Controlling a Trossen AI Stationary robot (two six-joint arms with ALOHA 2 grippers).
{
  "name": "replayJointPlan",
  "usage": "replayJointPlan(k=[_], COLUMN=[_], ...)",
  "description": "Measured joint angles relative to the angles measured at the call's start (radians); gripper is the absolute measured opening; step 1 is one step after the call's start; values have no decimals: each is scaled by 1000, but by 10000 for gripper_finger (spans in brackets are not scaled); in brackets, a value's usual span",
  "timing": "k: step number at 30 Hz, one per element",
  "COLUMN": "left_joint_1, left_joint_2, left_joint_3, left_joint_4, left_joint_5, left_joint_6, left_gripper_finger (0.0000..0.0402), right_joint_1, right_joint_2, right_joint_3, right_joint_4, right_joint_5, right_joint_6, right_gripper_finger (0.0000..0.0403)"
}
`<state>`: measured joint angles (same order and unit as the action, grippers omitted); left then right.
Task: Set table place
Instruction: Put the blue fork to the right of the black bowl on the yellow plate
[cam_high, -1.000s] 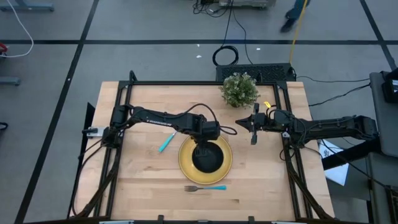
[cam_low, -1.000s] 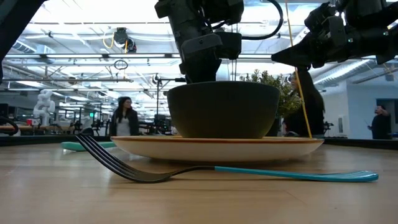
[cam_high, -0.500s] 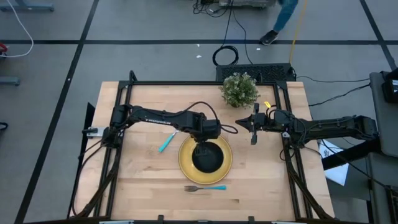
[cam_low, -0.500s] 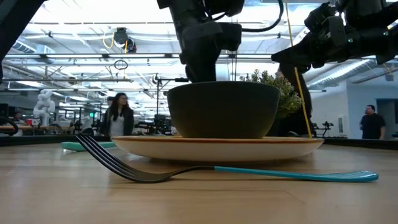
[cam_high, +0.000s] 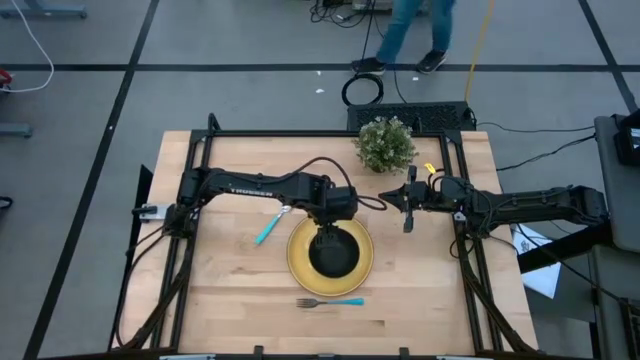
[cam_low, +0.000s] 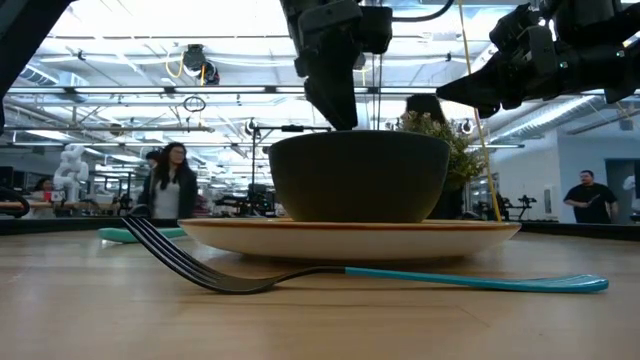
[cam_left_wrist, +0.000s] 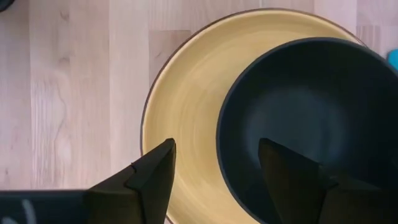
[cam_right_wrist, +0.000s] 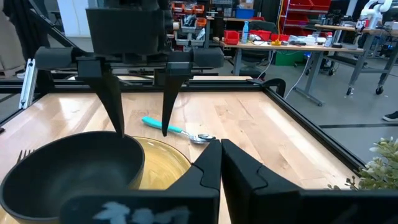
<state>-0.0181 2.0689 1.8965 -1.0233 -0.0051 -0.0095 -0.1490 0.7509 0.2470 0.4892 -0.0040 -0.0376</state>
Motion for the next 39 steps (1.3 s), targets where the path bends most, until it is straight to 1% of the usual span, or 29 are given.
replayJointPlan(k=[5,7,12,18,25,31,39], left_joint_1=[0,0,13,18,18,18,18], left_joint_2=[-1,-20,-139,-298,-423,-463,-458], left_joint_3=[0,-2,-2,-4,-5,-6,-6], left_joint_4=[30,29,24,23,-31,-50,-57], left_joint_5=[-2,-5,-14,-92,-155,-209,-212], left_joint_6=[18,25,33,31,27,10,35], left_gripper_finger=[235,235,235,235,234,234,234], right_joint_1=[0,0,0,0,0,0,0], right_joint_2=[0,0,0,0,0,0,0], right_joint_3=[0,0,0,0,0,0,0], right_joint_4=[0,0,-4,-7,-8,-3,-1], right_joint_5=[0,0,0,0,0,0,0], right_joint_6=[0,0,0,0,0,0,5], right_gripper_finger=[0,0,0,0,0,0,0])
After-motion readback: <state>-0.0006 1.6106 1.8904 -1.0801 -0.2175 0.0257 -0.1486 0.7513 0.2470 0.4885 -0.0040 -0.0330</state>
